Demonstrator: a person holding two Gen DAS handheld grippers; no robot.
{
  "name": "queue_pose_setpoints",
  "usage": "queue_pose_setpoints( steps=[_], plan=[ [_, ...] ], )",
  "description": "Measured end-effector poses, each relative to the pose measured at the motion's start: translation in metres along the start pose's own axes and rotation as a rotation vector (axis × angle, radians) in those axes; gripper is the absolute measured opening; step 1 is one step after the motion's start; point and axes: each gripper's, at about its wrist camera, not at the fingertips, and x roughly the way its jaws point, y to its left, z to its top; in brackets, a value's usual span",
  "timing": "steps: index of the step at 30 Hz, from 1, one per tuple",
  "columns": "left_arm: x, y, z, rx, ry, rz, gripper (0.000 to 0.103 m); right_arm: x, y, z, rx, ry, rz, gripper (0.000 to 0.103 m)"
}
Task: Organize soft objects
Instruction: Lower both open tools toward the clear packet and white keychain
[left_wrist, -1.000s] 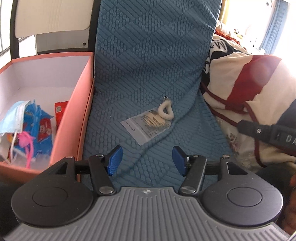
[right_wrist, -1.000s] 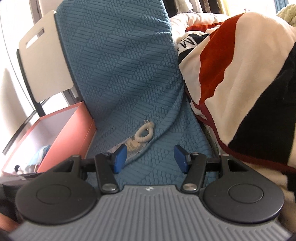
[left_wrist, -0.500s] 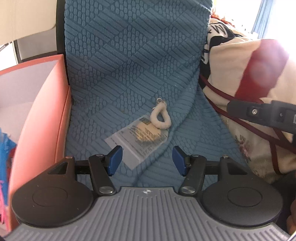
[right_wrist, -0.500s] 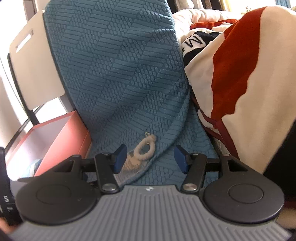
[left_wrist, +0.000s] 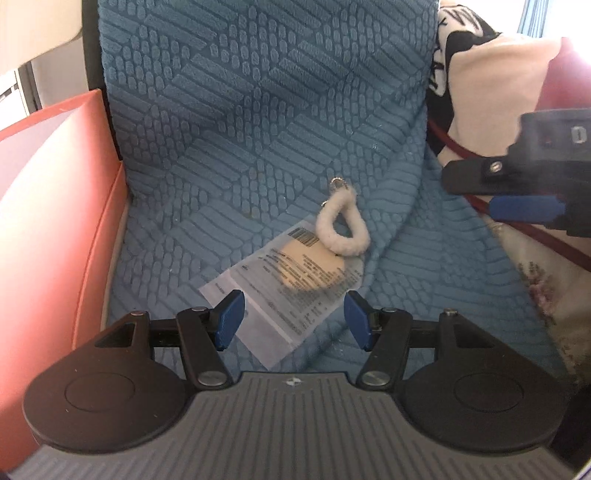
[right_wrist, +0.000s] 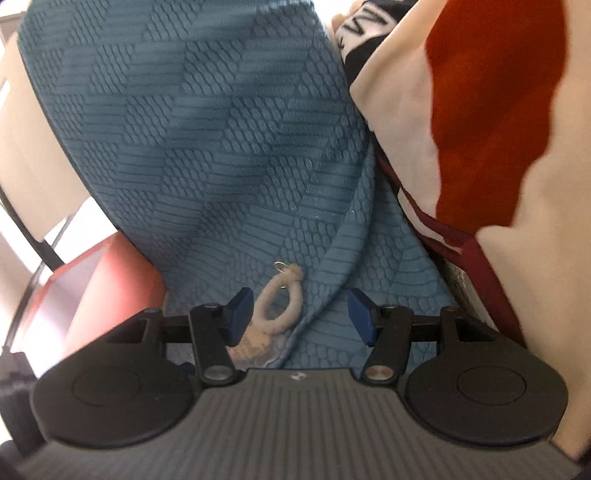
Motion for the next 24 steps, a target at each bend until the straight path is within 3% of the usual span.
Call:
queue_pose_setpoints(
  steps=[5, 10, 12, 16, 20, 24],
  plan=[
    [0.014, -0.001, 0.000, 0.015, 0.012, -0.015, 0.065, 0.032, -0.004, 0.006, 0.023, 0.094, 0.032, 0.060],
    [0.027, -0.012, 0.005, 0.123, -0.017, -0.013, 0.067, 0.067, 0.002, 0.011, 0.029, 0.185, 0.082, 0.060],
    [0.033, -0.014, 0.007, 0.147, -0.002, -0.015, 0.078, 0.080, 0.008, 0.013, 0.003, 0.199, 0.080, 0.060],
    [0.038, -0.016, 0.009, 0.198, -0.018, 0.023, 0.088, 0.100, 0.018, 0.020, -0.062, 0.226, 0.056, 0.060],
    [0.043, -0.007, 0.011, 0.152, 0.006, 0.007, 0.090, 0.118, 0.021, 0.023, -0.078, 0.274, 0.071, 0.059],
    [0.046, 0.000, 0.013, 0.117, 0.028, -0.006, 0.091, 0.129, 0.030, 0.018, -0.146, 0.296, 0.022, 0.058]
  ],
)
